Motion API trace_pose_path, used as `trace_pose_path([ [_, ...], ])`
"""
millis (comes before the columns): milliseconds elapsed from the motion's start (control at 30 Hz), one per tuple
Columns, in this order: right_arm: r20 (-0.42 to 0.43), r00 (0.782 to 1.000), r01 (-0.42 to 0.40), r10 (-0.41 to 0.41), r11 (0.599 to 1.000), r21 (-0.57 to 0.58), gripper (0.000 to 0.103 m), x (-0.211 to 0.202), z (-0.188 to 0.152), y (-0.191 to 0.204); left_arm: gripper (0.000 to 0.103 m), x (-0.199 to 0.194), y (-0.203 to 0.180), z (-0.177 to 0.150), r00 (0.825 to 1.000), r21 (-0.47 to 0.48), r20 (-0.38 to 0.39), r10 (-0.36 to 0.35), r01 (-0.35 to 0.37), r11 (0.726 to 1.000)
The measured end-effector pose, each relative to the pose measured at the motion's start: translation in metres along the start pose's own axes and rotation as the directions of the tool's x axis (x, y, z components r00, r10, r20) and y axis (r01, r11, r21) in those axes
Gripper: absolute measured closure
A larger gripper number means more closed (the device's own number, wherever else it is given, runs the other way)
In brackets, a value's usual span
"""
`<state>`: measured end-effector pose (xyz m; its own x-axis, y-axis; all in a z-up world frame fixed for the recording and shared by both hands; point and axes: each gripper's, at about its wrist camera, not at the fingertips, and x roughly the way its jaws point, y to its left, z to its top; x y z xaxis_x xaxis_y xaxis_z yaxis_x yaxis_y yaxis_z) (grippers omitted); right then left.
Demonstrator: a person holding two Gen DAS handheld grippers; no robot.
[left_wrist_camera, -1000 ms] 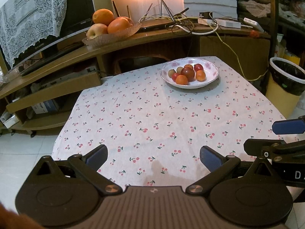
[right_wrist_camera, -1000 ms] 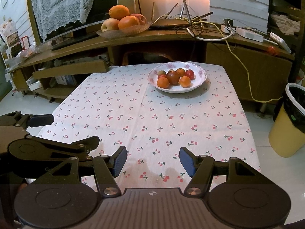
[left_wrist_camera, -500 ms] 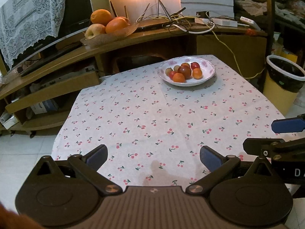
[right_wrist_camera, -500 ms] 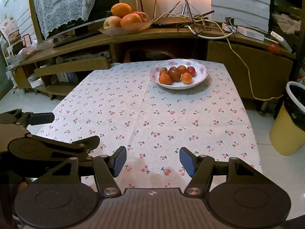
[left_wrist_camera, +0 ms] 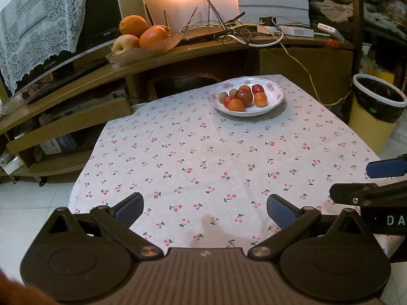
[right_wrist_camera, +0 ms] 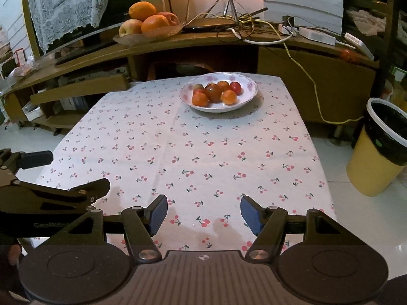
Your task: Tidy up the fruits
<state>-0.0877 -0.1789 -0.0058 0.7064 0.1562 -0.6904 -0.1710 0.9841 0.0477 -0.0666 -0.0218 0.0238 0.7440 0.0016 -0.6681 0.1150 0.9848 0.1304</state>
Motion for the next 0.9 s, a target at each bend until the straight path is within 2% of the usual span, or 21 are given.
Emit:
trace_pose_path([
  [900,-0.008,1.0,-0.015,0.015,1.0,-0.002,0.038,0.0026,-0.003,0.002,0.0,-0.0003,-0.002,-0.0038,1.0,0.014,0.0,0.009,-0.009,1.0],
])
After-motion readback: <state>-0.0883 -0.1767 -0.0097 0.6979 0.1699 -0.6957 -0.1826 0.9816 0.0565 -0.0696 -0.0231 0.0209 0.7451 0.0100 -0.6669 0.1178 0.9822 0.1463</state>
